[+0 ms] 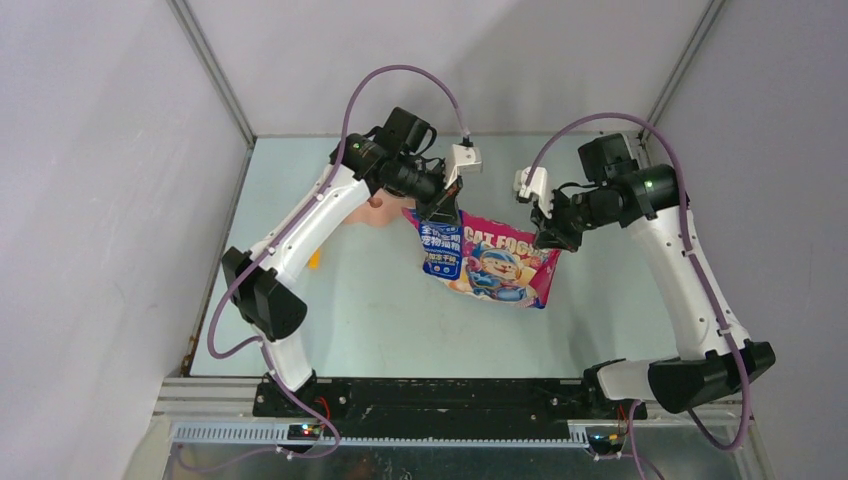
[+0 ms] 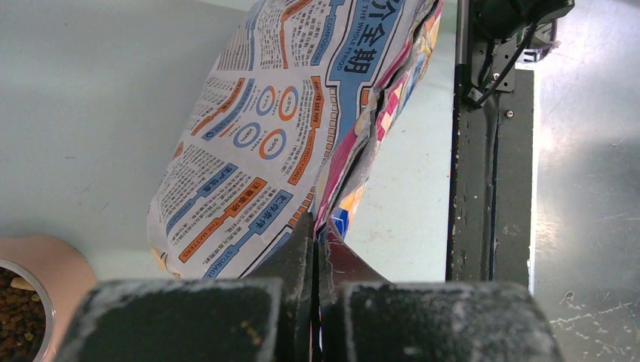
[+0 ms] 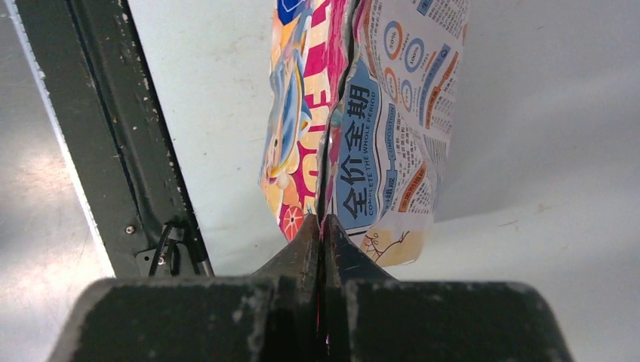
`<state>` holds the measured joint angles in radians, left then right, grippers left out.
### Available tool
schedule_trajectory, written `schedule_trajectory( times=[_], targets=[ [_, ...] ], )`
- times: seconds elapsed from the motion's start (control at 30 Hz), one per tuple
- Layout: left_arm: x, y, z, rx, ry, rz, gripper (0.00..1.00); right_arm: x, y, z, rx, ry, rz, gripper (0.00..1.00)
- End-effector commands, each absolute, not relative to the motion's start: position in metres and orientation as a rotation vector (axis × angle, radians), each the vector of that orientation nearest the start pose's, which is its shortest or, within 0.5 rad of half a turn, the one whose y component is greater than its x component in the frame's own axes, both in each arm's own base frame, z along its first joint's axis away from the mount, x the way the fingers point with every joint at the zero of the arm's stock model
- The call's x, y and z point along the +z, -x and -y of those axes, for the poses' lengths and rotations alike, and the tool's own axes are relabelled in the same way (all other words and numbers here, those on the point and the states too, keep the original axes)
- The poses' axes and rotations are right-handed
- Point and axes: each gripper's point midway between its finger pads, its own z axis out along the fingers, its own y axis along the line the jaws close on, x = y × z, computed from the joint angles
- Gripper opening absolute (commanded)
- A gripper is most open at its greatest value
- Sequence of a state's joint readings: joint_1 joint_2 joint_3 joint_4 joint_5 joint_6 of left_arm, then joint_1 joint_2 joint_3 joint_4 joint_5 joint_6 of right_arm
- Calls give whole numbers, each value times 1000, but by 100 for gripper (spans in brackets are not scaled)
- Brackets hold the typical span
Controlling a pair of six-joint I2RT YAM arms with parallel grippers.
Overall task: Serve the pet food
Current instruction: Close the pet food bag at the center of the board.
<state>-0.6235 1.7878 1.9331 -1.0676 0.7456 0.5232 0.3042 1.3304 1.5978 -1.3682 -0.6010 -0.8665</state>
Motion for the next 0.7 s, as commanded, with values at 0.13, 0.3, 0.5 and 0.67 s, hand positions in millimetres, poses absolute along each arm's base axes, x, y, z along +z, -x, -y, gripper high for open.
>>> schedule_trajectory(
  times=[0.13,0.3,0.5,0.67],
  targets=[
    [314,-268,319,-923,-1523,-1697,0,290,-227,-160,665,1392,-1936,29],
    [314,-260,323,-936,-1540,-1687,0,291,-232,-178,623,1378,-1875,22],
    [315,-254,326,-943,-1561,-1674,0,291,-220,-188,703,1443,-1881,0],
    [315,-248,326,-952,-1584,-1658,0,296,-218,-191,723,1433,-1867,4]
  ],
)
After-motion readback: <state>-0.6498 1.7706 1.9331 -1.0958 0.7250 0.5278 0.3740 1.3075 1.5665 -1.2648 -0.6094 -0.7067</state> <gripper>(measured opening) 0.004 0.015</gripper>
